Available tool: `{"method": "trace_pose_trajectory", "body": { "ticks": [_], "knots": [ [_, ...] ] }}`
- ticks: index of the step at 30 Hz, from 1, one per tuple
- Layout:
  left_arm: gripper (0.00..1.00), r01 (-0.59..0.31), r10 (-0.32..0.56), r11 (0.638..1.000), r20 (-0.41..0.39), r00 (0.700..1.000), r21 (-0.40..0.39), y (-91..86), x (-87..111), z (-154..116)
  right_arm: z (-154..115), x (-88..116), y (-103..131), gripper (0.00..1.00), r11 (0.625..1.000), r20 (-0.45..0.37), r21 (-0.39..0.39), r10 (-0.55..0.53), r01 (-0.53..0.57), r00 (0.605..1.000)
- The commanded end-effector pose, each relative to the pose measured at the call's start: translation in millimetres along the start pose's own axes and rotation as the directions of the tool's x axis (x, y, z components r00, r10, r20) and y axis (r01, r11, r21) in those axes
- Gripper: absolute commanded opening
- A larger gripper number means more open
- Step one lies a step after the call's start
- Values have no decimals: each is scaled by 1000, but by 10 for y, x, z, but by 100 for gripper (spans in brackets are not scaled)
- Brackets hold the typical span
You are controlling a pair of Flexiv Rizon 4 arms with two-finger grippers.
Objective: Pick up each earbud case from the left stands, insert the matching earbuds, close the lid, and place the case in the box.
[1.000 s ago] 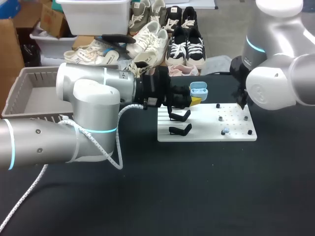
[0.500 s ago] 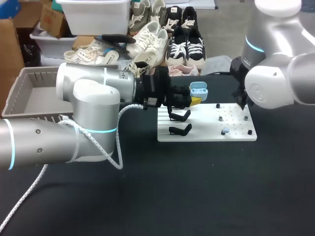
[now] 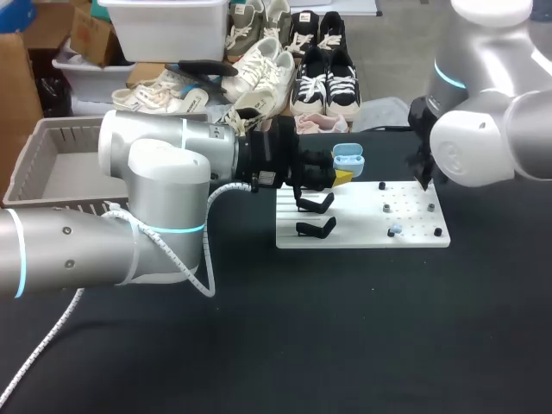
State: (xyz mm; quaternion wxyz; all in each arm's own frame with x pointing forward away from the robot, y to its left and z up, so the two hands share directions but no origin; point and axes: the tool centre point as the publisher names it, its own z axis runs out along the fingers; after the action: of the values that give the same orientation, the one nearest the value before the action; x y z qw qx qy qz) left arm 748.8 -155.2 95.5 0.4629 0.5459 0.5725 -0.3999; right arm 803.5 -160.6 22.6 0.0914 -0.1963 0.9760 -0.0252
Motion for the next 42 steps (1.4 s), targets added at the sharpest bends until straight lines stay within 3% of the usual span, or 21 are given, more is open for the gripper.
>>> {"method": "trace_pose_trajectory", "body": {
  "ticks": [1,12,17,26,31,36,40,42],
  "knots": [
    [0,-1,1,1000,2,1000,-5,-19,5,-8,-24,74,7,39,1000,19,3,7,-8,1000],
    [0,-1,1,1000,2,1000,-5,-19,5,-8,-18,39,43,40,1000,15,3,0,-1,1000],
    [0,-1,1,1000,2,1000,-5,-19,5,-8,-17,30,40,32,1000,11,5,-1,1,1000],
    [0,-1,1,1000,2,1000,-5,-19,5,-8,0,16,47,28,1000,5,5,-1,1,1000],
    [0,-1,1,1000,2,1000,-5,-19,5,-8,5,12,53,18,1000,1,6,-1,1,1000],
    [0,-1,1,1000,2,1000,-5,-19,5,-8,7,12,56,14,1000,-1,6,0,0,1000],
    [0,-1,1,1000,2,1000,-5,-19,5,-8,10,10,58,0,1000,-4,7,3,-3,1000],
    [0,-1,1,1000,2,1000,-5,-19,5,-8,12,8,60,0,1000,-7,8,3,-2,1000]
  ]
}}
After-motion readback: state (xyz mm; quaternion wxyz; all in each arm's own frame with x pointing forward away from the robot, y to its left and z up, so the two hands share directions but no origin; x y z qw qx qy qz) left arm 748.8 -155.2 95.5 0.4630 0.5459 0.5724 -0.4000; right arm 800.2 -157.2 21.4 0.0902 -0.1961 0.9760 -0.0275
